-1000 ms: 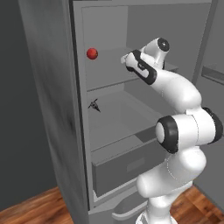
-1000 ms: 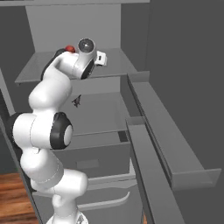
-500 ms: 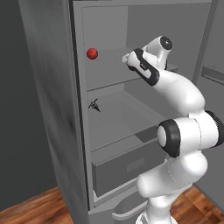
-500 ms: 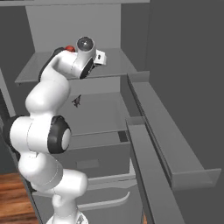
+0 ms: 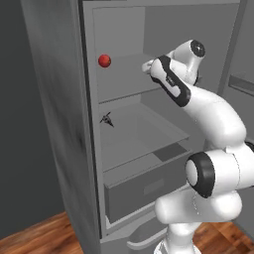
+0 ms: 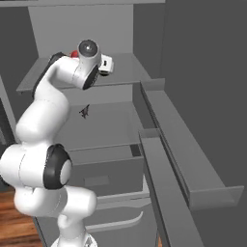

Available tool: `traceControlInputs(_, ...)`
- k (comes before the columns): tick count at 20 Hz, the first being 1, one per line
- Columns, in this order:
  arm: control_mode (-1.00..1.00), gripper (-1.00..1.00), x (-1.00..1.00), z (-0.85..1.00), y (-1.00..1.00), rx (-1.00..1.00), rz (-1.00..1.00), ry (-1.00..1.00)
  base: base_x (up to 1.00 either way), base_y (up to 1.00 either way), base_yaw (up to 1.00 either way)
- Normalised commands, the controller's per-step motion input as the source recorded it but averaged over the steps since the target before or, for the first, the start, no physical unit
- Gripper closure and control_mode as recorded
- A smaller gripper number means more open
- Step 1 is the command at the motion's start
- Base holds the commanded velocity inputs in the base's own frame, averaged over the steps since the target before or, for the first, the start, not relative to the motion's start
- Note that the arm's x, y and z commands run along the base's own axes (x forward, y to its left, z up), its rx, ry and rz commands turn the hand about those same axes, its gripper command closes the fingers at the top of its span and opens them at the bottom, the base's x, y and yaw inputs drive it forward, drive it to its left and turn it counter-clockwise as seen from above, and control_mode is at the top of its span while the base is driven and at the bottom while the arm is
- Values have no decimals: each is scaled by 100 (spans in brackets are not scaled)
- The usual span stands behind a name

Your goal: Transport the steak and avocado to the fridge. Place the steak on the rack containing meat and place the avocado on the rack containing the vegetable, ensuring meats and vegetables are on different racks.

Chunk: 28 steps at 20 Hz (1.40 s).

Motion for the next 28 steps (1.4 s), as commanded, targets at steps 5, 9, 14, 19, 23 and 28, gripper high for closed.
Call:
traceControlInputs(5, -100, -100, -72, -5, 33, 0, 0, 5, 0, 0, 0)
traceControlInputs(9, -100, -100, -100, 1, 3, 0, 0, 3, 0, 0, 0)
traceControlInputs(14, -100, -100, -100, 2, 1, -4, 0, 14, 0, 0, 0)
traceControlInputs(19, -100, -100, -100, 1, -18, -22, 2, 3, 0, 0, 0)
traceControlInputs(23, -100, -100, -100, 11, -24, -24, 0, 1, 0, 0, 0)
traceControlInputs(28, -100, -100, -97, 5, -7, 2, 0, 7, 0, 0, 0)
